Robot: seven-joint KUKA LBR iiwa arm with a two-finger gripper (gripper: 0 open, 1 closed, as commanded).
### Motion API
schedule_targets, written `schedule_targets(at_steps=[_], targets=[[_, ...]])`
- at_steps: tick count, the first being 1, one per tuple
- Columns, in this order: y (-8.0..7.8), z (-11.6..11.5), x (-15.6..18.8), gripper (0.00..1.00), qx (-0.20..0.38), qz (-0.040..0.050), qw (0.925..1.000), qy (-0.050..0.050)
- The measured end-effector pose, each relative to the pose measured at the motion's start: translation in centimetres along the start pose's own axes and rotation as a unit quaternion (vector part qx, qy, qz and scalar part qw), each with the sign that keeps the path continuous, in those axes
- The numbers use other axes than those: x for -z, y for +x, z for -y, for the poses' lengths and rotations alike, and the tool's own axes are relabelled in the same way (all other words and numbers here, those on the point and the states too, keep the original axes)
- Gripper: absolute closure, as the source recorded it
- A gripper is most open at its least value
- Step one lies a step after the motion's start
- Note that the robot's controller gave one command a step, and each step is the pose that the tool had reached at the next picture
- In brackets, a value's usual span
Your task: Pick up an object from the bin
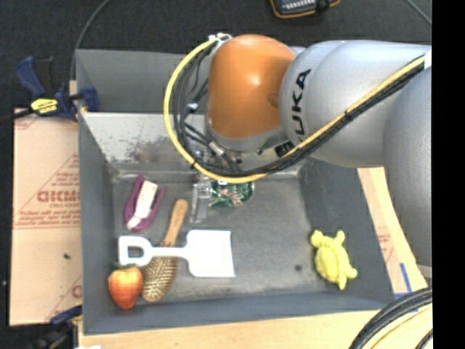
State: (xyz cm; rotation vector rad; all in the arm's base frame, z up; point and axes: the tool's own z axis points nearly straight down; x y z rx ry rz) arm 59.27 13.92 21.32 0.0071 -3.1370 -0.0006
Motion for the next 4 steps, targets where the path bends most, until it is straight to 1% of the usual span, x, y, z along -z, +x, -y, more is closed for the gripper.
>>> schedule_targets(at_steps=[1, 2, 3, 4], targets=[[-0.2, 0.1, 0.5, 0.0, -0.002, 0.0042, 1.0, -0.001], [5.0, 0.6, -8.4, 0.0, 0.12, 0.0045, 0.9928, 0.0], [7.0, 0.4, -14.3, 0.0, 0.15, 0.0083, 0.9886, 0.0], [6.8, 1.4, -14.3, 0.0, 0.158, 0.009, 0.9873, 0.0]])
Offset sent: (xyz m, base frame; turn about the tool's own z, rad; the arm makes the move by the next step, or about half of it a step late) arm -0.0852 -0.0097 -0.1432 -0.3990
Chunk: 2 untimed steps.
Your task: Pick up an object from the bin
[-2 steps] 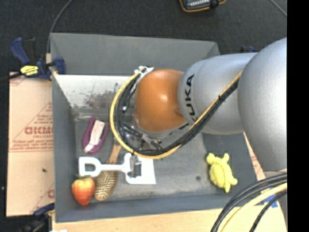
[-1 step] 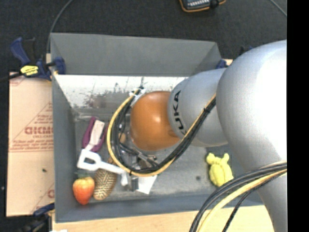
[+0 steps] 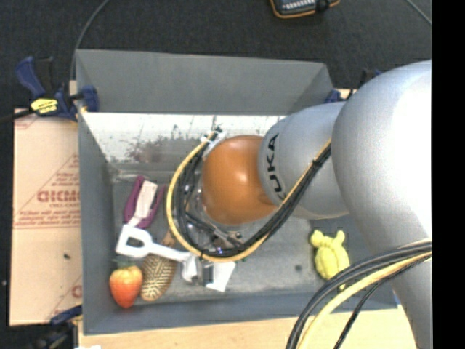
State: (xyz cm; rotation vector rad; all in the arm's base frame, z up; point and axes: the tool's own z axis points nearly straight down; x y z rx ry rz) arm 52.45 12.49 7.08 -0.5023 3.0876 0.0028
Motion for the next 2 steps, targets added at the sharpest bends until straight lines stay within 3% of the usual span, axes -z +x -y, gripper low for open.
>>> schedule_targets(at_steps=[1, 2], targets=[[-0.12, -0.7, 0.05, 0.0, -0.005, 0.0007, 1.0, -0.001], [-0.16, -0.03, 0.21, 1.0, -0.002, 0.0019, 1.0, 0.0]])
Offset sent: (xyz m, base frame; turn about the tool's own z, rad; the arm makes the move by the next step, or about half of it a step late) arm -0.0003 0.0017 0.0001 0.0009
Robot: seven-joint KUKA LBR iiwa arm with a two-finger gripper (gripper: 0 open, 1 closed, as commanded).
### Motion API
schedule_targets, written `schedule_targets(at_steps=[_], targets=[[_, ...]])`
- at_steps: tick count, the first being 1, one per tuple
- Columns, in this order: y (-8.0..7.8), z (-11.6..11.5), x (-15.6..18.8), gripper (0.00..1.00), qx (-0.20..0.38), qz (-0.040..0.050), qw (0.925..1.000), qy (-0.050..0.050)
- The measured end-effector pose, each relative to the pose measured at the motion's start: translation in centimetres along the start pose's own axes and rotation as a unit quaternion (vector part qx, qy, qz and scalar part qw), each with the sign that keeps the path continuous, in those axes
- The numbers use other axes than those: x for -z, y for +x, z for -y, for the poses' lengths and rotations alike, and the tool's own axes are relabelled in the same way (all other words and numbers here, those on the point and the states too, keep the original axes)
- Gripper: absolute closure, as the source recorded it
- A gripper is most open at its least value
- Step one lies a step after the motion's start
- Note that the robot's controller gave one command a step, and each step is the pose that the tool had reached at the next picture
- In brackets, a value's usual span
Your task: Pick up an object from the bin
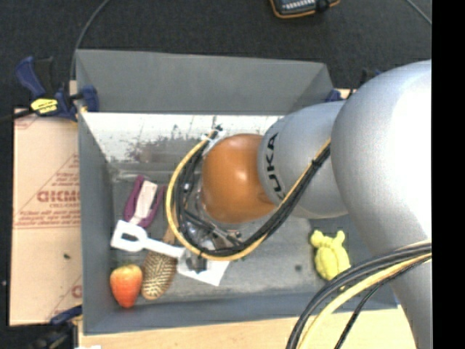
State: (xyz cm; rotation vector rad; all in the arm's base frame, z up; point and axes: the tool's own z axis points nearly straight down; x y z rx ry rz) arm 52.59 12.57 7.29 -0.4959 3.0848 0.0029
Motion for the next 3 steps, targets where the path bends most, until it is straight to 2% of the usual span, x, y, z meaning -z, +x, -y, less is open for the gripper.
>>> schedule_targets(at_steps=[1, 2, 3], targets=[[0.0, 0.0, 0.0, 1.0, 0.0, 0.0, 1.0, 0.0], [0.2, 0.0, 2.8, 1.0, -0.002, -0.0032, 1.0, 0.0], [0.0, 0.1, 6.6, 1.0, -0.003, -0.0012, 1.0, 0.0]])
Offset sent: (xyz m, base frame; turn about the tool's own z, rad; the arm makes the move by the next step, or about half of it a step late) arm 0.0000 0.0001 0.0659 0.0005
